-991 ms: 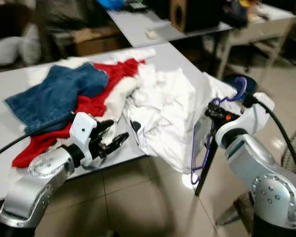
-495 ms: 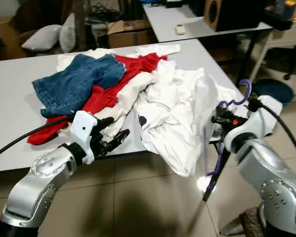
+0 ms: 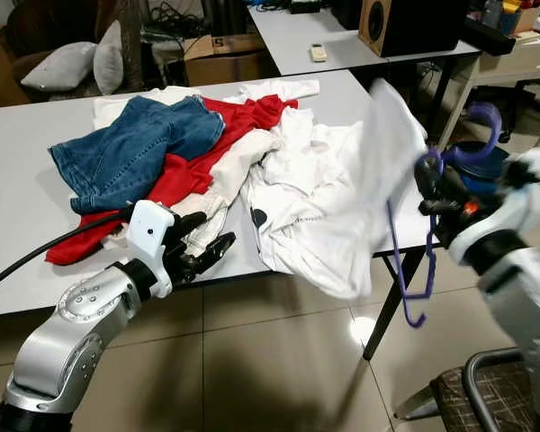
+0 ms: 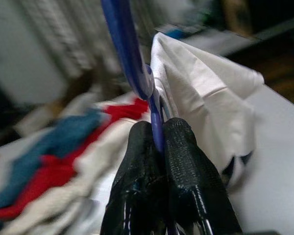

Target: Hang hanger

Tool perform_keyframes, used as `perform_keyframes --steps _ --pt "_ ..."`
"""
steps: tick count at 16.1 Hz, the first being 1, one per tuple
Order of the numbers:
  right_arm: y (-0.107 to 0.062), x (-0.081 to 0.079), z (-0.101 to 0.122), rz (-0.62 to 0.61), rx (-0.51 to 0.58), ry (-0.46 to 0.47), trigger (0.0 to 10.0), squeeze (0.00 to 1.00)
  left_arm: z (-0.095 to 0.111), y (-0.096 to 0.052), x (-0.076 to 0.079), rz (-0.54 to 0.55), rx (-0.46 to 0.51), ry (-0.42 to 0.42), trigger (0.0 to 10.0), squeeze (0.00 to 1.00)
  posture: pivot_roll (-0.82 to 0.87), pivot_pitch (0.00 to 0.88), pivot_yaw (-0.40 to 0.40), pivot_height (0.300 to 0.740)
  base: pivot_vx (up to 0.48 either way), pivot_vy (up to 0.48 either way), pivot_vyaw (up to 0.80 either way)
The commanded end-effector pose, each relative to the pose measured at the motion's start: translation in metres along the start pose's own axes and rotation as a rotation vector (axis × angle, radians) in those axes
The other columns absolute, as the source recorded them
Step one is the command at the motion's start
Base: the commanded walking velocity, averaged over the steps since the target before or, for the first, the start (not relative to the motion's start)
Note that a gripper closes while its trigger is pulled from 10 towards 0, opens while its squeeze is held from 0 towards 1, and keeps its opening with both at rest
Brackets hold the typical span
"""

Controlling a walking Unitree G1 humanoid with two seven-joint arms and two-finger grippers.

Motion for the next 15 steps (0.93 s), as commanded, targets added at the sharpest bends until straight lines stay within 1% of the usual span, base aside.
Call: perform_keyframes --steps 1,3,4,5,7,8,9,10,11,12,13,14,15 --pt "-0.007 -0.018 0.015 0.141 0.064 -0.011 10.0 0.0 0.003 0.001 -0.006 0.014 0.003 0.019 10.0 0.0 -0.08 0.018 0.085 0.74 0.0 0.0 0.0" --pt "-0.016 -0.038 0.02 0.308 0.075 -0.035 10.0 0.0 0.018 0.001 -0.014 0.029 0.062 0.02 10.0 0.0 -0.08 0.014 0.088 0.74 0.0 0.0 0.0" --pt "-0.019 -0.055 0.025 0.435 0.086 -0.035 10.0 0.0 0.031 0.0 -0.02 0.009 0.103 -0.033 10.0 0.0 -0.08 0.011 0.09 0.74 0.0 0.0 0.0" --pt "-0.022 -0.068 0.026 0.526 0.083 -0.031 10.0 0.0 0.038 0.0 -0.022 -0.016 0.126 -0.061 10.0 0.0 -0.09 0.006 0.093 0.74 0.0 0.0 0.0" --pt "-0.024 -0.087 0.024 0.656 0.063 -0.039 10.0 0.0 0.04 -0.001 -0.024 -0.036 0.127 -0.035 10.0 0.0 -0.09 0.0 0.094 0.74 0.0 0.0 0.0" --pt "-0.015 -0.087 0.016 0.639 0.027 -0.073 10.0 0.0 0.041 -0.002 -0.025 -0.037 0.135 -0.014 10.0 0.0 -0.09 0.0 0.093 0.74 0.0 0.0 0.0" --pt "-0.008 -0.08 0.009 0.59 -0.002 -0.108 10.0 0.0 0.043 -0.004 -0.025 -0.037 0.152 -0.018 10.0 0.0 -0.08 0.0 0.09 0.74 0.0 0.0 0.0" --pt "0.002 -0.065 0.0 0.494 -0.04 -0.169 10.0 0.0 0.052 -0.007 -0.028 -0.04 0.194 -0.039 10.0 0.0 -0.08 0.0 0.088 0.74 0.0 0.0 0.0" --pt "0.005 -0.06 -0.001 0.466 -0.041 -0.174 10.0 0.0 0.055 -0.009 -0.031 -0.045 0.208 -0.051 10.0 0.0 -0.08 0.0 0.088 0.74 0.0 0.0 0.0" --pt "0.007 -0.058 0.002 0.456 -0.022 -0.163 10.0 0.0 0.055 -0.009 -0.034 -0.04 0.199 -0.04 10.0 0.0 -0.08 0.0 0.088 0.74 0.0 0.0 0.0" --pt "0.004 -0.062 0.005 0.496 -0.007 -0.145 10.0 0.0 0.053 -0.007 -0.038 -0.032 0.181 -0.002 10.0 0.0 -0.07 0.0 0.091 0.74 0.0 0.0 0.0" --pt "0.003 -0.063 0.006 0.507 -0.004 -0.144 10.0 0.0 0.053 -0.007 -0.038 -0.03 0.178 0.005 10.0 0.0 -0.07 0.0 0.091 0.74 0.0 0.0 0.0" --pt "-0.003 -0.069 0.006 0.56 0.003 -0.124 10.0 0.0 0.055 -0.002 -0.04 -0.036 0.19 -0.016 10.0 0.0 -0.07 0.0 0.096 0.74 0.0 0.0 0.0"
Point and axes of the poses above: a point about 5 cm out from each wrist's last joint towards the gripper, its own y axis pointing out of the wrist towards the gripper, its own z axis along the axis of the wrist's last joint, x = y × z, the point moved 4 cm from there along y, pointing out of the wrist towards the gripper, and after that the axes turned 1 degree about -y, right-handed, at the moved point
